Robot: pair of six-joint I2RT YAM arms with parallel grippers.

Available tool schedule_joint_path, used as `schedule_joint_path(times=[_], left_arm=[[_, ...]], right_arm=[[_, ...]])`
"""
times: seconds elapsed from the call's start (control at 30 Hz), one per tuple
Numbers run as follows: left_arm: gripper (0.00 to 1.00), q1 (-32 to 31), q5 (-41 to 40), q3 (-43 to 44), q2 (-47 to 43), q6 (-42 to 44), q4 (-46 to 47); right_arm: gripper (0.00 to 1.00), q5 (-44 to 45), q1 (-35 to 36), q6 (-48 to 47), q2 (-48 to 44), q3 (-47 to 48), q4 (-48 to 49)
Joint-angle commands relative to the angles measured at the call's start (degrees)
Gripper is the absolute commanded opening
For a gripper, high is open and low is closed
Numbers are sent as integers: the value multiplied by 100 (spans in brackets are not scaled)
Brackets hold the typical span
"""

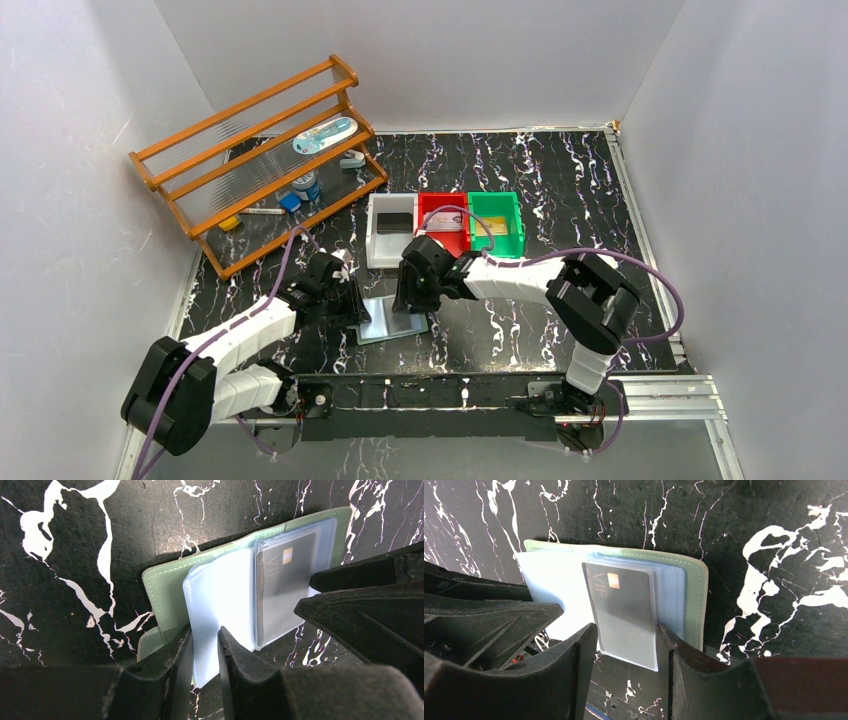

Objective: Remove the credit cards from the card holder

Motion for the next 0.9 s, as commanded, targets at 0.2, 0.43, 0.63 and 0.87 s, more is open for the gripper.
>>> schedule_joint_path(times=[0.2,0.43,0.63,0.87], left_arm=[[22,3,125,-118,35,27,-37],[22,3,134,-135,2,16,-31],[22,0,122,-162,-50,-7,-29],[22,-1,116,-151,-50,-7,-34]], right_arm=[[57,-896,100,186,13,-426,1318],[57,-1277,63,600,-297,-706,2297],[57,-1237,65,867,-512,-903,2611],[56,-1189,64,1004,-634,-941,2672]])
